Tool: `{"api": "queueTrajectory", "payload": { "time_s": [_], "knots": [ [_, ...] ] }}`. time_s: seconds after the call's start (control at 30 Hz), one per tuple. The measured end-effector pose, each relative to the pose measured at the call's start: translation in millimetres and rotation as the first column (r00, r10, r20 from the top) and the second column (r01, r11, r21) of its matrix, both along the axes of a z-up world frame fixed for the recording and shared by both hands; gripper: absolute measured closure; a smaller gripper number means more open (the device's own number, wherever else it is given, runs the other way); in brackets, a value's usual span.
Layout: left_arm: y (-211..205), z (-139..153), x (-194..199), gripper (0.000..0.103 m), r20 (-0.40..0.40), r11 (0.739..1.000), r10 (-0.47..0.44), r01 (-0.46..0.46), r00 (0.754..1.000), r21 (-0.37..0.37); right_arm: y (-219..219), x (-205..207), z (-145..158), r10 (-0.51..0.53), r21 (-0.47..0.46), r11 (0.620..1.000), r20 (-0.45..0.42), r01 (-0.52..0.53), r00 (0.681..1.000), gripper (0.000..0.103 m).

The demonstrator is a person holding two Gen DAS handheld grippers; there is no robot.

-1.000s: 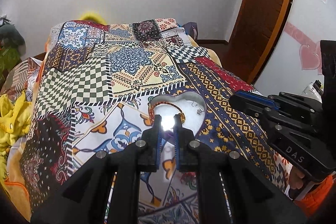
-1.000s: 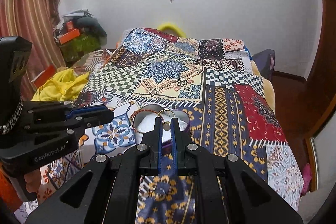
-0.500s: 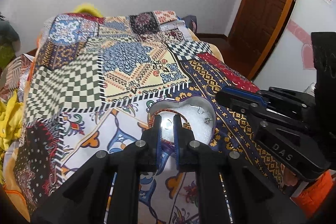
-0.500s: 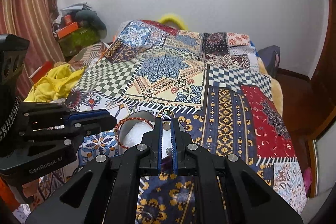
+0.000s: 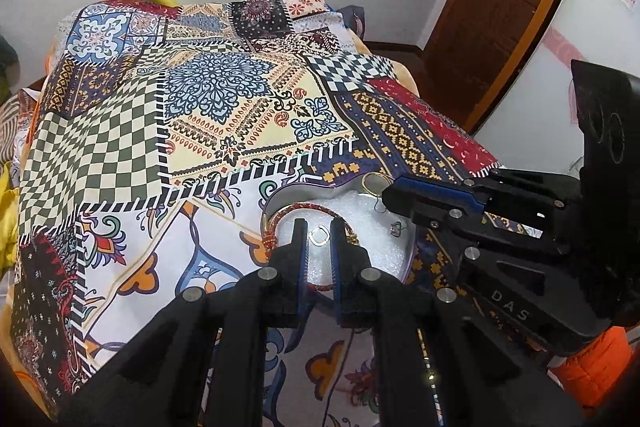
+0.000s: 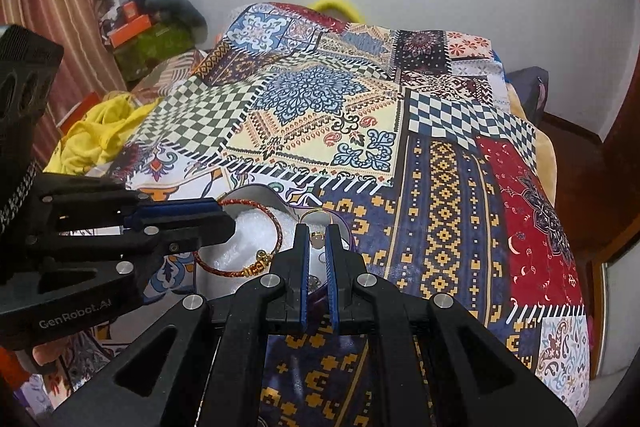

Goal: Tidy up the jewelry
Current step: 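Lower the gold bangle into the heart tin and open the right tool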

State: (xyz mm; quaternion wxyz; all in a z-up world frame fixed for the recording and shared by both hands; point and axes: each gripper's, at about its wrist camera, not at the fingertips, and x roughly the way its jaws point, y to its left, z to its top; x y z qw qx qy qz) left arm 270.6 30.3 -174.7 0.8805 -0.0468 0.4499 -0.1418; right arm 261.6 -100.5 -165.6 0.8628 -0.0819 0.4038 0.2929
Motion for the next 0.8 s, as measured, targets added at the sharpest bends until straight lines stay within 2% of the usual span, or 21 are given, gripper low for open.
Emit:
{"api": "queueTrajectory", "payload": {
  "time_s": [0.53,0.73,0.8],
  "knots": [
    [-2.5,7.2,-4.6,0.094,0.003,1.000,-0.010,0.010,1.000,0.025,10.0,-2.0,-4.5,0.038,-0.045,0.998,0.003,-0.038,0.999,0.096],
    [2.0,25.9,-15.7,0.084,0.055,0.999,0.009,-0.012,0.998,0.047,12.7,-5.4,-0.2,0.046,-0.064,0.997,0.018,-0.045,0.999,0.096],
    [3.6,31.5,-18.9,0.080,0.074,0.998,0.019,-0.023,0.997,0.059,12.0,-6.3,2.4,0.041,-0.061,0.997,0.014,-0.040,0.999,0.092]
  ]
}}
